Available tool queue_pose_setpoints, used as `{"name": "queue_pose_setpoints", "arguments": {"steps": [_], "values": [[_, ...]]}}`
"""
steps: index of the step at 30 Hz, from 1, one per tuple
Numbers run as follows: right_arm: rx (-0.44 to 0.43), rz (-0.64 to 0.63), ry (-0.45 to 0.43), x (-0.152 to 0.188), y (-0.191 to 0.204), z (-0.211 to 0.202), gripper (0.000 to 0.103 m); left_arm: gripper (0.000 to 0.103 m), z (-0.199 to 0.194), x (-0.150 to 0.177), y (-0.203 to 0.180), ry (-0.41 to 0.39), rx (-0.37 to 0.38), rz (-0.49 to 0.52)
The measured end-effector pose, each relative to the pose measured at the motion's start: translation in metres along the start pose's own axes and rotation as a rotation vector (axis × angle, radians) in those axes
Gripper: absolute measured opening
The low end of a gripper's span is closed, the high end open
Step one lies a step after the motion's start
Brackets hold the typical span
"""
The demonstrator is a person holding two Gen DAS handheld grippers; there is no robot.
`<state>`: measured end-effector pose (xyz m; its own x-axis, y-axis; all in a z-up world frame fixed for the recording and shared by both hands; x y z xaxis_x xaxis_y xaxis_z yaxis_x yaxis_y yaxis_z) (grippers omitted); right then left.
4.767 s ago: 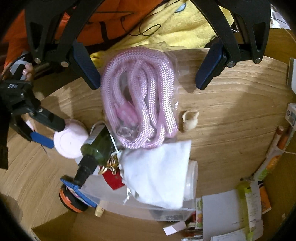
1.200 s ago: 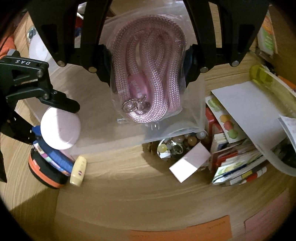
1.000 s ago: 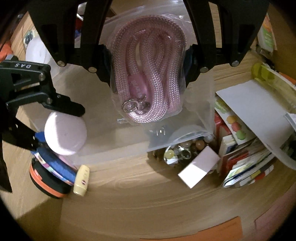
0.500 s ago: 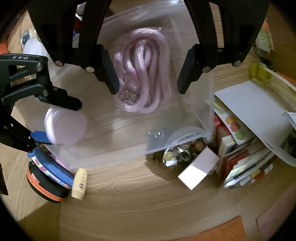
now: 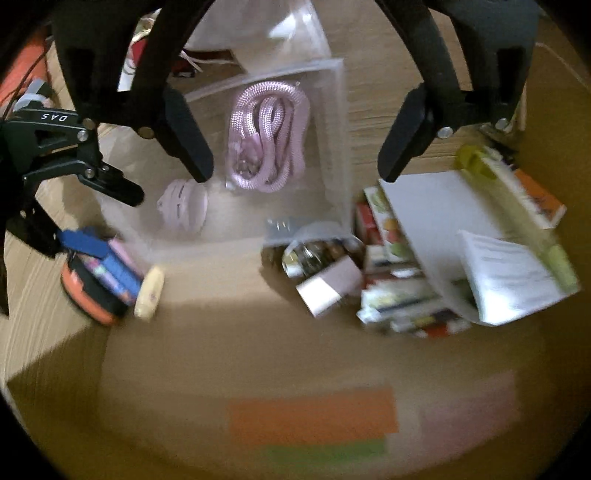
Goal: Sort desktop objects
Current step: 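Move the left tool to the white pouch while the right tool reaches the white round container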
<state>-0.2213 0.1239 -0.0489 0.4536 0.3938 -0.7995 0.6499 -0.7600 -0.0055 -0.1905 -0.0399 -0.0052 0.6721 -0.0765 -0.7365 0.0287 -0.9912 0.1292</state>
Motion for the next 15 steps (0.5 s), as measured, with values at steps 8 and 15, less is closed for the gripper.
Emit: {"name": "queue_pose_setpoints", "arguments": {"steps": [8, 15], "values": [[0.035, -0.056, -0.109, 0.01, 0.018, -0.07, 0.087, 0.101, -0.063, 0.023, 0.021, -0.091, -0.035, -0.077], [0.042, -0.052, -0.095, 0.045, 0.029, -0.099, 0.087, 0.101, -0.073, 0.065, 0.02, -0.055, -0.067, -0.083]]}}
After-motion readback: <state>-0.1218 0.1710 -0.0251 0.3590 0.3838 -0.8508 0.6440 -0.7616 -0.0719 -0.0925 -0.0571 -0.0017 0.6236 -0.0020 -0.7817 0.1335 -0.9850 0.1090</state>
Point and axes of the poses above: each gripper's, at about its wrist camera, not at the fingertips, and z roughly the way its jaws point, y to its left, x to its underside, the point moved 1 cm from there along z, roughly the way its jaws point, and after that the axes turned 9 degrees about -x, right-handed, at the moved point
